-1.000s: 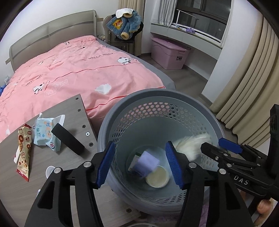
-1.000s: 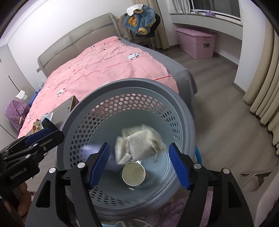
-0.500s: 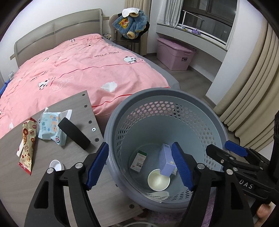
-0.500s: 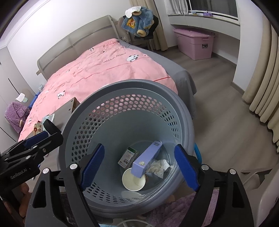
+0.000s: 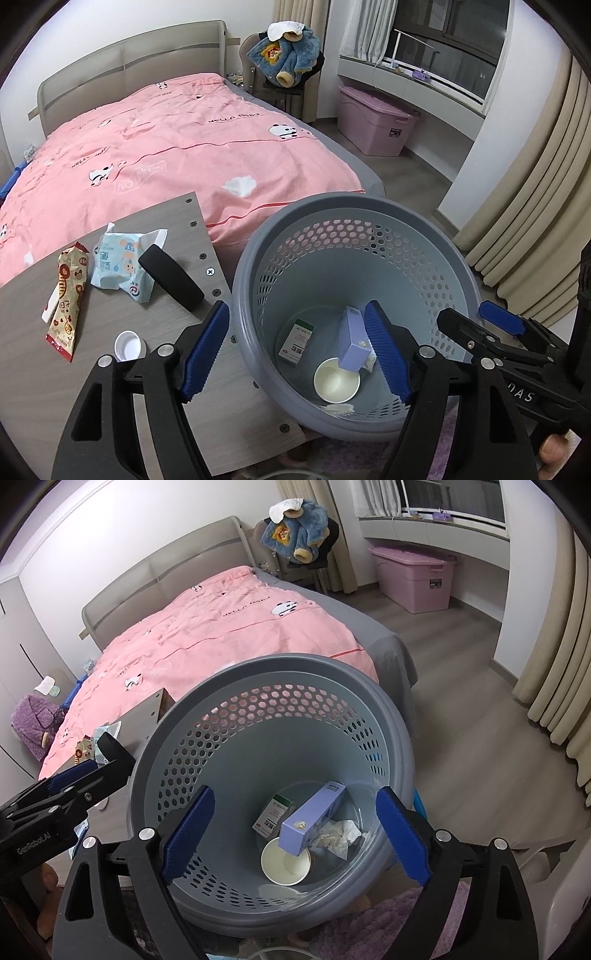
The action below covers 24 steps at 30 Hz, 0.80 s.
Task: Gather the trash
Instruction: 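Grasp the blue-white toothbrush package with the left tool while the right tool moves toward the white cap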
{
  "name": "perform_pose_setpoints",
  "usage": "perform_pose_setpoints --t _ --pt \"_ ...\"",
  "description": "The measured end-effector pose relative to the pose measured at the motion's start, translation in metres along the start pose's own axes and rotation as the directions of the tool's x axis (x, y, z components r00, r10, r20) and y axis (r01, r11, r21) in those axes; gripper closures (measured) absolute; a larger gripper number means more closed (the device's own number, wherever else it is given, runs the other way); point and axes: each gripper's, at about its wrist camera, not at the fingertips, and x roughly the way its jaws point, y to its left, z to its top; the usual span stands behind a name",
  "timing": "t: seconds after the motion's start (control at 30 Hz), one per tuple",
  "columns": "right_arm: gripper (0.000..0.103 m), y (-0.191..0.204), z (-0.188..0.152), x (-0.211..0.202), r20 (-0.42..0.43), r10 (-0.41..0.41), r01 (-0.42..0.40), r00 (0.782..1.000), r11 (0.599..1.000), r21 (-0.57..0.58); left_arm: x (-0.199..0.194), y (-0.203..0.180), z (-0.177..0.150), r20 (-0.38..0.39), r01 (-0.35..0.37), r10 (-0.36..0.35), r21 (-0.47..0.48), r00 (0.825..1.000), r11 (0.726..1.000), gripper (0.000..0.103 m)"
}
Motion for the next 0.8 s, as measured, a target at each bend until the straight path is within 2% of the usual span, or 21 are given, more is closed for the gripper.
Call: perform_pose_setpoints --t 0.33,0.5,0.6,0.8 --pt "0.008 0.028 0.001 -0.008 0.031 0.025 -0.023 0.999 0.999 -0.041 -0.016 0.022 -0.007 0.041 -0.012 0.014 -0.047 0.999 0.999 0.029" --pt "0.007 0.048 0.0 -0.007 0.031 0.049 -0.047 0.998 0.997 -0.066 -0.026 0.047 -0.013 0.051 -0.053 0.058 -0.091 0.997 0.994 0.029" --pt "0.007 0.065 -0.001 -0.005 0.029 0.059 -0.056 0.998 0.993 -0.101 -0.036 0.066 -0.018 0.069 -0.093 0.101 -0.12 0.992 0.988 0.024" --pt "0.007 0.099 -0.004 0.001 0.022 0.083 -0.079 0.996 0.985 -0.155 -0.052 0.107 -0.032 0.09 -0.182 0.201 -0.182 0.976 0.966 0.024"
